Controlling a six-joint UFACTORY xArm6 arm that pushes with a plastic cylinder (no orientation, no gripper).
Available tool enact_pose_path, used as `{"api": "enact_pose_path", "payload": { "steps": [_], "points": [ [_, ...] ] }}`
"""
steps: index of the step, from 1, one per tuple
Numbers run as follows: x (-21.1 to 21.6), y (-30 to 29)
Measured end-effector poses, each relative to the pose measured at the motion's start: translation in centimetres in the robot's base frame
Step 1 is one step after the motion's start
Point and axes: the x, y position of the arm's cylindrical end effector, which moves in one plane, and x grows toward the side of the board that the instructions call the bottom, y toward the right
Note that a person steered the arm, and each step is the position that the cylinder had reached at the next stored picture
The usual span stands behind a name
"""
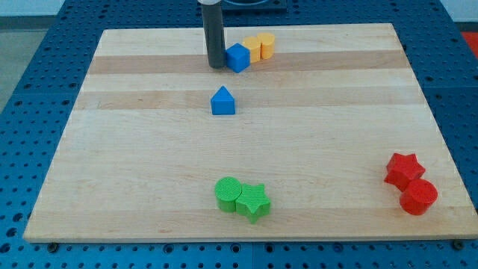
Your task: Place the blue triangle diagonally top left to the blue cube
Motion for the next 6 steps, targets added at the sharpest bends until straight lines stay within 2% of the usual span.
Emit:
{"api": "enact_pose_path", "payload": {
  "steps": [2,3,4,5,6],
  "points": [
    [1.7,-2.5],
    [2.8,0.4],
    [3.5,6.0],
    [8.0,6.7],
    [10.6,6.7]
  ]
}}
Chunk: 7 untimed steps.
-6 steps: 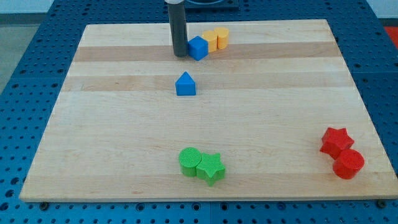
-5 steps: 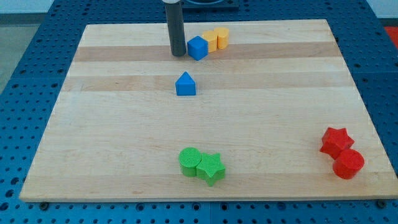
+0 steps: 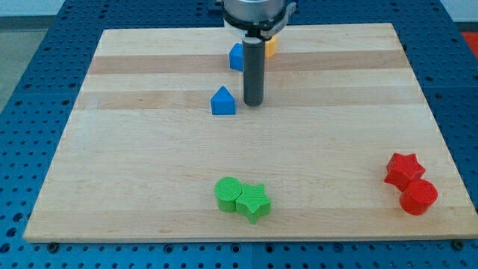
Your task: Place the blue triangle diagonally top left to the blue cube
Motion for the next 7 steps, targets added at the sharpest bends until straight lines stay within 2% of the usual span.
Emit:
{"api": "enact_pose_path", "payload": {
  "steps": [1,2,4,6,7],
  "points": [
    [2.3,0.0],
    [2.1,-1.0],
    [1.0,-6.7],
    [-3.4,-10.0],
    [-1.5,-11.7]
  ]
}}
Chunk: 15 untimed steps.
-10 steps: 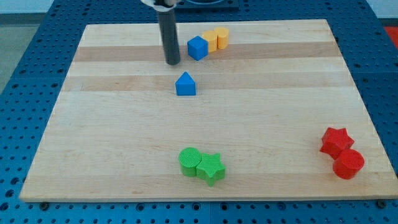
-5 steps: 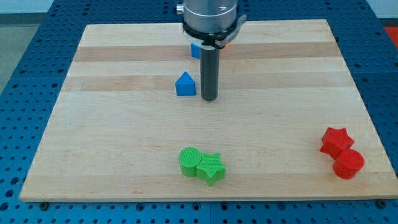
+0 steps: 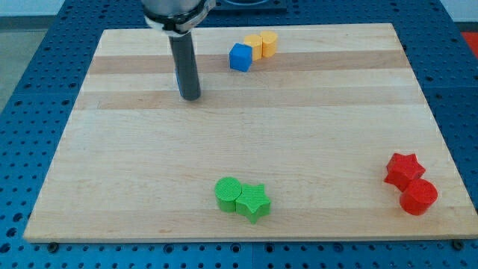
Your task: Place the blue triangle diagonally top left to the blue cube
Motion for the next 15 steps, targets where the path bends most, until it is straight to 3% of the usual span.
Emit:
{"api": "enact_pose_path", "payload": {
  "steps": [1,4,6,7,10,12,13,15],
  "points": [
    [0.6,-3.0],
    [-7.3,0.2],
    [-3.2,0.2],
    [-3.3,1.5],
    [-9.0,1.5],
    [-5.5,1.9],
    [-5.6,4.7],
    [-8.1,4.4]
  ]
}}
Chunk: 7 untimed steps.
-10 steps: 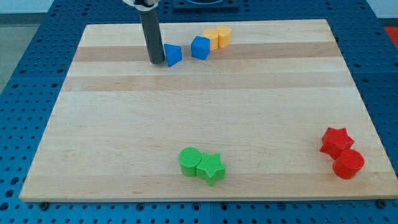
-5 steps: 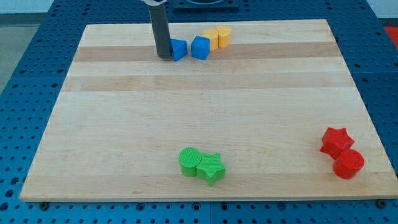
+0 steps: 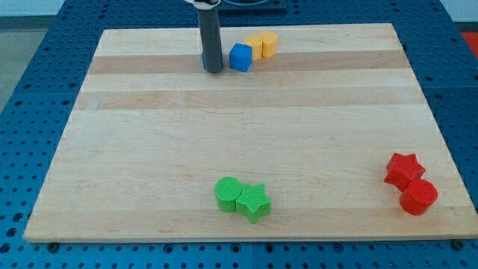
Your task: Place the blue triangle diagonally top left to the blue cube
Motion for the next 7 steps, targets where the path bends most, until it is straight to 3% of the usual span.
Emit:
{"api": "enact_pose_path", "payload": {
  "steps": [4,7],
  "points": [
    [-3.4,-1.2],
    [-2.9,-1.6]
  ]
}}
